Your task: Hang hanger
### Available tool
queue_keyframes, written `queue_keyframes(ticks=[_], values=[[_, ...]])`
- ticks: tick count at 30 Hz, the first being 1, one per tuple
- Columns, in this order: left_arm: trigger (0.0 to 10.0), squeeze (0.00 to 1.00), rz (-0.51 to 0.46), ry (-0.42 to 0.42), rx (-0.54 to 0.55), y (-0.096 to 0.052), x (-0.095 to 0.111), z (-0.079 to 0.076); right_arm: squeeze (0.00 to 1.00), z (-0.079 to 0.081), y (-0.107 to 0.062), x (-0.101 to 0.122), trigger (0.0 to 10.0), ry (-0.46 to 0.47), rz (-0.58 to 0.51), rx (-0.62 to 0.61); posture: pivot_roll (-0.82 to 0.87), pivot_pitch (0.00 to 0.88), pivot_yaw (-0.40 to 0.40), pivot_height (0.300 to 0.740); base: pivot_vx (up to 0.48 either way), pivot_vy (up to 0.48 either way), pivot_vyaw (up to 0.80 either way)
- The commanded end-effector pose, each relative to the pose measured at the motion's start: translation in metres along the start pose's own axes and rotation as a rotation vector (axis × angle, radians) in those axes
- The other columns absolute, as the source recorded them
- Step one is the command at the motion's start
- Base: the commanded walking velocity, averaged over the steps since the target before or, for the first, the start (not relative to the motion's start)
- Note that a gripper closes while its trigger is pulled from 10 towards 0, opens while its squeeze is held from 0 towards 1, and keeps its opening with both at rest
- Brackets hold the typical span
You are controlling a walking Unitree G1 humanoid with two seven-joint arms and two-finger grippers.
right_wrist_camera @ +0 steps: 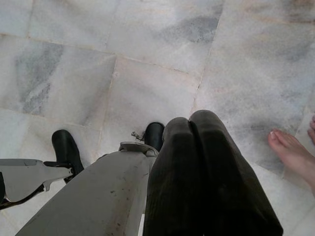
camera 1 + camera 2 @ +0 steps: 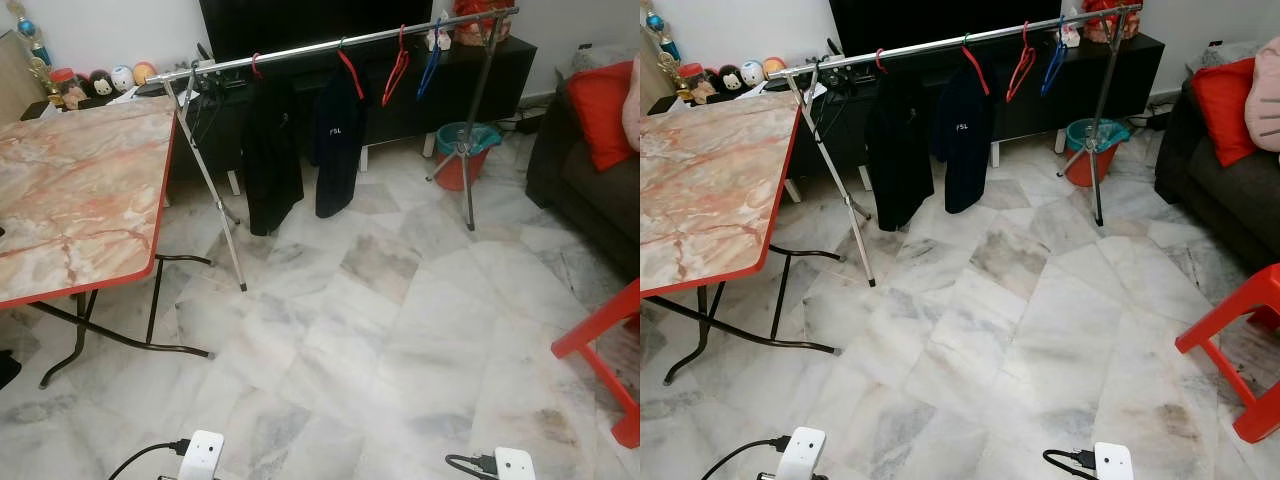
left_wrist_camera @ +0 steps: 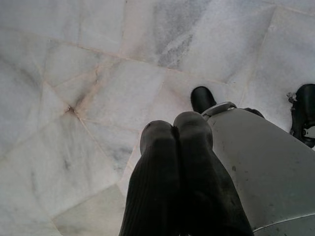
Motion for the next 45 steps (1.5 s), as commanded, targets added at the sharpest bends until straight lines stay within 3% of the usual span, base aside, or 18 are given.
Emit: queue_keyframes(ticks=[1, 10, 14, 35, 45], values=[[10.0, 0.0, -0.008, -0.025, -0.025, -0.003, -0.002, 0.013, 0.0, 0.014, 0.001, -0.006, 10.0, 0.086, 0.039, 0.021, 0.04, 0.0, 0.013, 0.74, 0.0, 0.0, 0.0], [10.0, 0.0, -0.008, -0.025, -0.025, -0.003, -0.002, 0.013, 0.0, 0.014, 0.001, -0.006, 10.0, 0.086, 0.039, 0.021, 0.04, 0.0, 0.013, 0.74, 0.0, 0.0, 0.0], [10.0, 0.0, -0.027, -0.02, -0.058, -0.002, 0.0, 0.004, 0.0, 0.013, 0.001, -0.007, 10.0, 0.046, 0.038, 0.037, 0.03, 0.0, 0.012, 0.74, 0.0, 0.0, 0.0], [10.0, 0.0, -0.052, -0.023, -0.066, -0.002, 0.005, 0.005, 0.0, 0.015, 0.001, -0.004, 10.0, 0.037, 0.028, 0.045, 0.03, 0.0, 0.012, 0.74, 0.0, 0.0, 0.0], [10.0, 0.0, -0.055, -0.024, -0.076, -0.002, 0.007, 0.003, 0.0, 0.015, 0.002, -0.003, 10.0, 0.029, 0.022, 0.033, 0.03, 0.0, 0.012, 0.74, 0.353, 0.0, 0.0]])
Point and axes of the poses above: a point about 5 cm out from each wrist's last joint towards the gripper, its own y axis pointing out of the wrist towards the gripper, its own x axis along the axis of the wrist's last joint, z = x × y, the point moved 5 cm from there along y, pointing out of the wrist towards the gripper, and after that the axes turned 1 degree about -y, right-handed, at the moved point
